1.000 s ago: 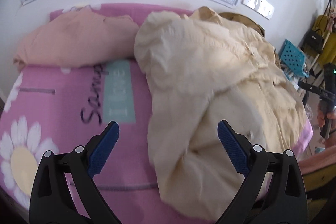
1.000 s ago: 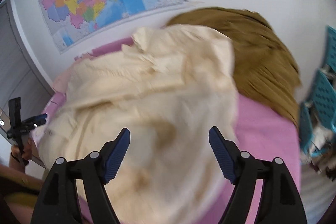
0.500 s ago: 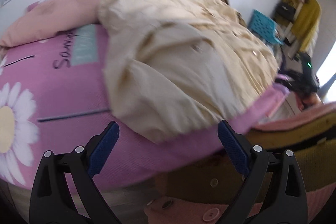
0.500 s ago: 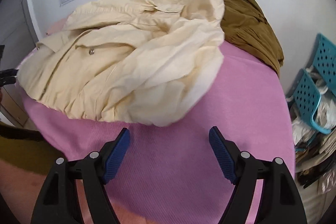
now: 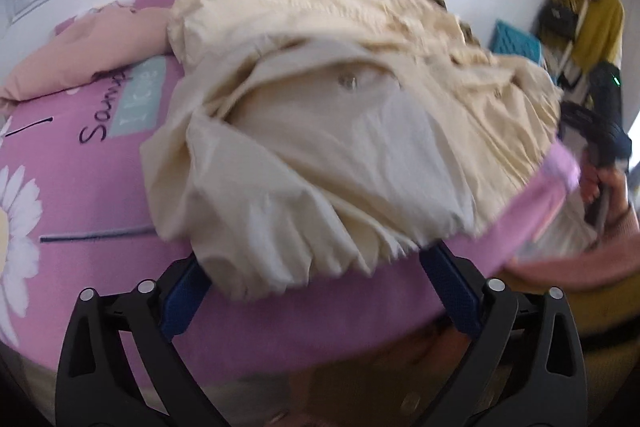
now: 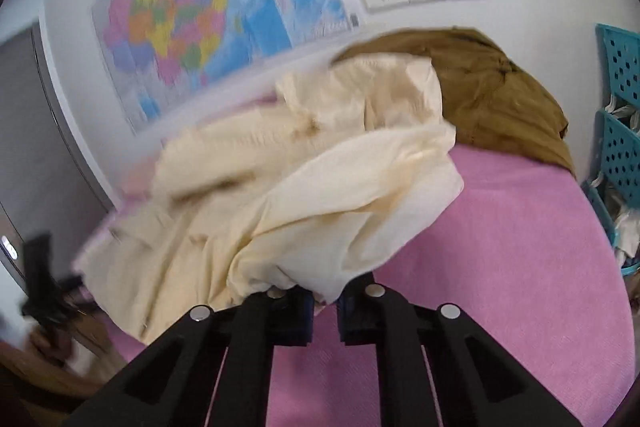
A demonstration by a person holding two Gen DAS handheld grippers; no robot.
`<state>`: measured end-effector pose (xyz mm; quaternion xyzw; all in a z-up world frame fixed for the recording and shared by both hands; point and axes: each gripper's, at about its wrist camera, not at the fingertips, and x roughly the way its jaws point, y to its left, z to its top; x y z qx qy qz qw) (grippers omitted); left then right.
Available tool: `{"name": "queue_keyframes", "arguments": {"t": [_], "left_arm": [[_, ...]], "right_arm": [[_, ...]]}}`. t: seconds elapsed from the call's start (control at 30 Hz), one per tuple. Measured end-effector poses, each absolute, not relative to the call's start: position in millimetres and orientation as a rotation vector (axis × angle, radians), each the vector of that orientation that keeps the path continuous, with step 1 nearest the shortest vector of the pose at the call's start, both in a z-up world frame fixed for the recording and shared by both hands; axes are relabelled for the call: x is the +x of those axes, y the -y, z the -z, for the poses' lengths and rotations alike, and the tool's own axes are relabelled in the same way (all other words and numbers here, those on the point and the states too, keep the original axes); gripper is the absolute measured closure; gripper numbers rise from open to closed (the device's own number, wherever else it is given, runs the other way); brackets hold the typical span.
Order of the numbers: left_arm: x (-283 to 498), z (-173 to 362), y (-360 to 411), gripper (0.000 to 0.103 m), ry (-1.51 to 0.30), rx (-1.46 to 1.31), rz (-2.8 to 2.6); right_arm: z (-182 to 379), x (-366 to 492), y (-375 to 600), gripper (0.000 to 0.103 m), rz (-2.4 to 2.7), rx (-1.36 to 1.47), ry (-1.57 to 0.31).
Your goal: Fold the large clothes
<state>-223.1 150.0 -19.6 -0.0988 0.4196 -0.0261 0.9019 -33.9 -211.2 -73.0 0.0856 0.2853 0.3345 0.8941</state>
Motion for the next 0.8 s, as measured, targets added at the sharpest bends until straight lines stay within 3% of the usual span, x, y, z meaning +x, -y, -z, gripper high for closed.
{"name": "queue_keyframes", "arguments": {"t": [0.07,0.1,0.17,0.27,0.33,0.4,0.43,0.47,0.5,0.53,0.6,0.63,0.67,0.73,0.77,0.8], "left_arm": [[-218,13,-156,0.042,-0.843,-0.224,-0.001],[-218,9,-162,0.046,-0.824,-0.257,-0.001],[-222,-6,-184,0.074,-0.757,-0.358,-0.026],[-216,-20,-207,0.07,-0.722,-0.46,-0.047],[-212,-23,-206,0.066,-0.724,-0.425,-0.07],[-208,-21,-193,0.05,-0.733,-0.35,-0.08],[-207,-18,-186,0.035,-0.746,-0.326,-0.078],[-207,-14,-184,0.029,-0.754,-0.311,-0.079],[-203,-11,-181,0.029,-0.76,-0.303,-0.08],[-201,-7,-178,0.029,-0.768,-0.302,-0.084],[-198,-3,-180,0.029,-0.761,-0.328,-0.093],[-198,-5,-183,0.038,-0.734,-0.353,-0.099],[-198,-8,-185,0.055,-0.714,-0.368,-0.1],[-199,-20,-194,0.077,-0.677,-0.415,-0.105],[-201,-28,-197,0.085,-0.654,-0.434,-0.107],[-203,-35,-199,0.087,-0.637,-0.441,-0.112]], "right_arm": [[55,-37,213,0.096,-0.693,0.164,-0.568],[48,-38,212,0.096,-0.69,0.153,-0.554],[41,-39,205,0.094,-0.673,0.091,-0.555],[45,-36,197,0.071,-0.613,0.022,-0.589],[52,-35,191,0.046,-0.57,-0.024,-0.592],[62,-33,188,0.04,-0.554,-0.039,-0.607],[67,-32,189,0.041,-0.56,-0.026,-0.615],[72,-29,189,0.043,-0.589,0.007,-0.633],[75,-27,190,0.062,-0.603,0.03,-0.644],[78,-24,190,0.092,-0.623,0.053,-0.66],[80,-21,192,0.094,-0.628,0.098,-0.685],[79,-24,193,0.096,-0.637,0.112,-0.689],[76,-27,196,0.096,-0.655,0.143,-0.695],[65,-39,207,0.097,-0.712,0.208,-0.684],[57,-48,214,0.097,-0.758,0.252,-0.667],[51,-55,219,0.097,-0.793,0.28,-0.651]]}}
